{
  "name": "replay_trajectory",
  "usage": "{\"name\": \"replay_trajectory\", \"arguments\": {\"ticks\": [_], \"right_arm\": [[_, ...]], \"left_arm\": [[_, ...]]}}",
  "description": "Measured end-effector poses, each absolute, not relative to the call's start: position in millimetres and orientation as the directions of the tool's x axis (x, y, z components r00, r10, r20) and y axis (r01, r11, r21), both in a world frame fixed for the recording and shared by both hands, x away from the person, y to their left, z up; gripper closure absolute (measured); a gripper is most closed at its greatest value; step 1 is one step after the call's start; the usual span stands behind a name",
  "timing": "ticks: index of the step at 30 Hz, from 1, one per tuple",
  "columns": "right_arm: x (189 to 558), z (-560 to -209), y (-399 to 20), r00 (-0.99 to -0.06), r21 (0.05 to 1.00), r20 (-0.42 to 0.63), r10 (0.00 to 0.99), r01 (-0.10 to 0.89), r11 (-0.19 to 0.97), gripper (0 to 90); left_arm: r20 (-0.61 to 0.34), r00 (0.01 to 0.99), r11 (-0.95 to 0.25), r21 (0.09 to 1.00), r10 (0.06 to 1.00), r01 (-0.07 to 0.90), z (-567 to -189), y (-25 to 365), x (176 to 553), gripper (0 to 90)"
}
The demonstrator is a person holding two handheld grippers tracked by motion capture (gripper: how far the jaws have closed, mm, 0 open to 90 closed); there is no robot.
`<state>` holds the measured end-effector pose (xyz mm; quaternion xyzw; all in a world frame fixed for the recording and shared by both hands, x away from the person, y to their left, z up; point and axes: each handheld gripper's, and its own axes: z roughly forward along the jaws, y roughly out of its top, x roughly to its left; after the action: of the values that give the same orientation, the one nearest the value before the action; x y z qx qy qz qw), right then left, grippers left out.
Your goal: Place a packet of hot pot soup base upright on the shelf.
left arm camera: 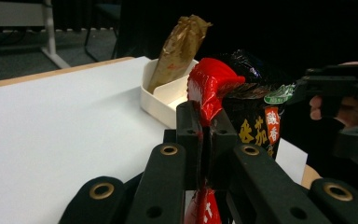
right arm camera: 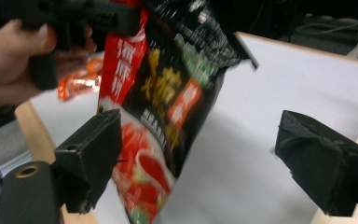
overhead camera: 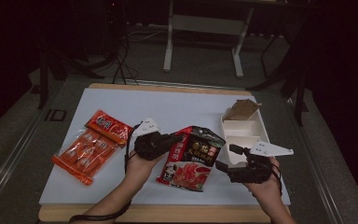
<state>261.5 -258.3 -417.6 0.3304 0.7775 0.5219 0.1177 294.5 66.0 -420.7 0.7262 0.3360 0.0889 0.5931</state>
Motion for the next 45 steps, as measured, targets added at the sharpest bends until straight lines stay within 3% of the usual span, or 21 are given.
{"name": "replay_trajectory", "arguments": {"ticks": [7,14,19,21,34,38,41,45], "right_arm": [[264.7,-412.3,-254.9,-0.750,0.900,0.178,0.636,0.386,0.202,35.6],[268.3,-404.6,-252.5,-0.759,0.903,0.191,0.623,0.384,0.191,45.2],[270.3,-391.5,-252.1,-0.779,0.909,0.157,0.606,0.354,0.220,67.3],[272.8,-388.3,-253.8,-0.796,0.906,0.166,0.582,0.356,0.228,70.3],[276.0,-373.9,-249.6,-0.831,0.923,0.107,0.545,0.288,0.257,76.9],[276.7,-371.1,-248.5,-0.835,0.923,0.083,0.544,0.271,0.274,77.1],[277.9,-367.8,-248.4,-0.838,0.925,0.055,0.543,0.248,0.288,77.0],[280.4,-362.5,-251.8,-0.833,0.927,0.034,0.552,0.233,0.294,77.0]], "left_arm": [[-0.271,0.772,-0.054,0.929,0.576,0.366,-417.6,59.5,291.7,87.1],[-0.276,0.796,-0.041,0.935,0.540,0.352,-413.7,53.1,289.3,87.0],[-0.270,0.804,-0.028,0.942,0.530,0.335,-412.2,48.7,286.4,87.0],[-0.275,0.805,-0.022,0.942,0.525,0.336,-411.1,49.5,287.5,87.0],[-0.306,0.812,0.006,0.937,0.498,0.350,-409.1,58.7,292.4,83.6],[-0.294,0.814,-0.006,0.939,0.500,0.343,-409.3,60.4,294.3,76.9],[-0.294,0.816,0.011,0.943,0.498,0.333,-407.6,64.0,294.6,62.9],[-0.300,0.813,0.018,0.942,0.499,0.336,-404.8,70.5,294.4,53.3]]}}
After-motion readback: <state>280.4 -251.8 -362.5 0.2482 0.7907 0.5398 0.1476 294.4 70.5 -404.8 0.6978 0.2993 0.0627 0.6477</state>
